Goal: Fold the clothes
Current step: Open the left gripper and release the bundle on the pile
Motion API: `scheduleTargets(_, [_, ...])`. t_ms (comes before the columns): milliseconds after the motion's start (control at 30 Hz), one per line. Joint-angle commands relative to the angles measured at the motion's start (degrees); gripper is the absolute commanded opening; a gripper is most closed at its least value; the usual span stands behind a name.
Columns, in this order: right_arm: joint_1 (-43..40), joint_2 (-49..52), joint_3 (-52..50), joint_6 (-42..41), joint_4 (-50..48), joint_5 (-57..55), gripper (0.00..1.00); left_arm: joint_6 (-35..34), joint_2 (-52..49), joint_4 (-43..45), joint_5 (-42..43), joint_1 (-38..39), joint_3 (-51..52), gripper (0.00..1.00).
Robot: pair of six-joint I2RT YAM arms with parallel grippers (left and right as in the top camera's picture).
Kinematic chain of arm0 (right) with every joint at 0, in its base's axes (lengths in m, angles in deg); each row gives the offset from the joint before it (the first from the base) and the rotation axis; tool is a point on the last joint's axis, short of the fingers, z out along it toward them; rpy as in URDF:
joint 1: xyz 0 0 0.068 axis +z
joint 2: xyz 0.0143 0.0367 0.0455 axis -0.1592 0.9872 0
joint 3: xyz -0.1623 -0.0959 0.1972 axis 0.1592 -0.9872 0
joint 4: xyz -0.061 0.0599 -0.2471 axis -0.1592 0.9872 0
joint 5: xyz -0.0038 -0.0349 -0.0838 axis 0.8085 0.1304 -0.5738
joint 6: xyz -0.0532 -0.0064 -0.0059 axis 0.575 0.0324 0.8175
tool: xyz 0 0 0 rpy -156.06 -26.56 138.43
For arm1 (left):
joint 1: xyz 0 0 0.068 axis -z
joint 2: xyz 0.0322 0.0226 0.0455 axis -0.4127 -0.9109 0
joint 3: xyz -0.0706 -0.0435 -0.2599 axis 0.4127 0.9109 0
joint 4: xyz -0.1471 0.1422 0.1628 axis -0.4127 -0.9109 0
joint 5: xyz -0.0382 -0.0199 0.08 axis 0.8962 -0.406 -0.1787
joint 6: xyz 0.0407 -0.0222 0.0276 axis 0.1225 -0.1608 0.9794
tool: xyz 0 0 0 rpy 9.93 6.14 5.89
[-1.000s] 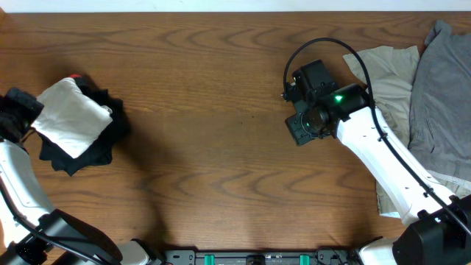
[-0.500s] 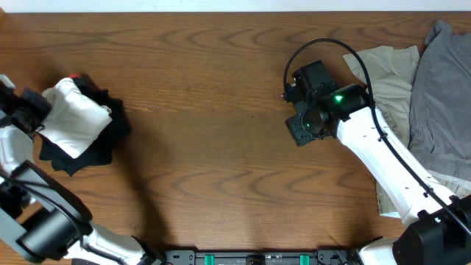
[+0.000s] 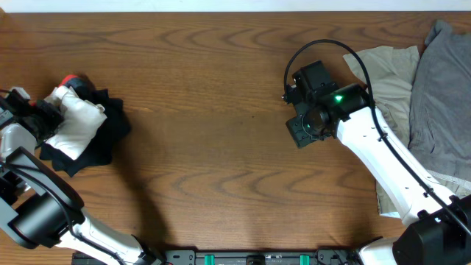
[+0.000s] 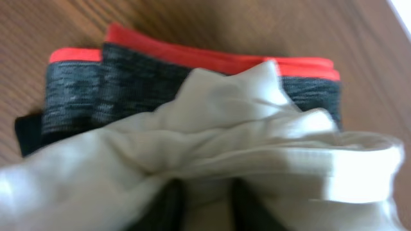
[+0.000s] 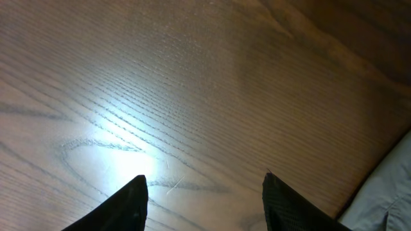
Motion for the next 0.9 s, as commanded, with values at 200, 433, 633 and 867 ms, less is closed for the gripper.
scheduleTargets(200, [0.57,-0.26,0.7,-0.33,-0.11,-0.46,0.56,3.08,12.98,4.02,6.38,1.36,0.31,0.5])
scheduleTargets(433, [0.57,-0.26,0.7,-0.33,-0.74,-0.44,0.56,3.06,13.2,1.84,15.37,3.98,0.33,0.57])
scheduleTargets(633, [0.57,-0.26,0.7,-0.33,-0.72,-0.44,0.57,3.13,8.02,-5.88,15.41,5.49,0.33,0.57])
scheduleTargets(867, [0.57,-0.26,0.7,-0.35,-0.66,-0.42,0.57,3.28,-1.09,-9.03,16.65,6.01,0.33,0.58])
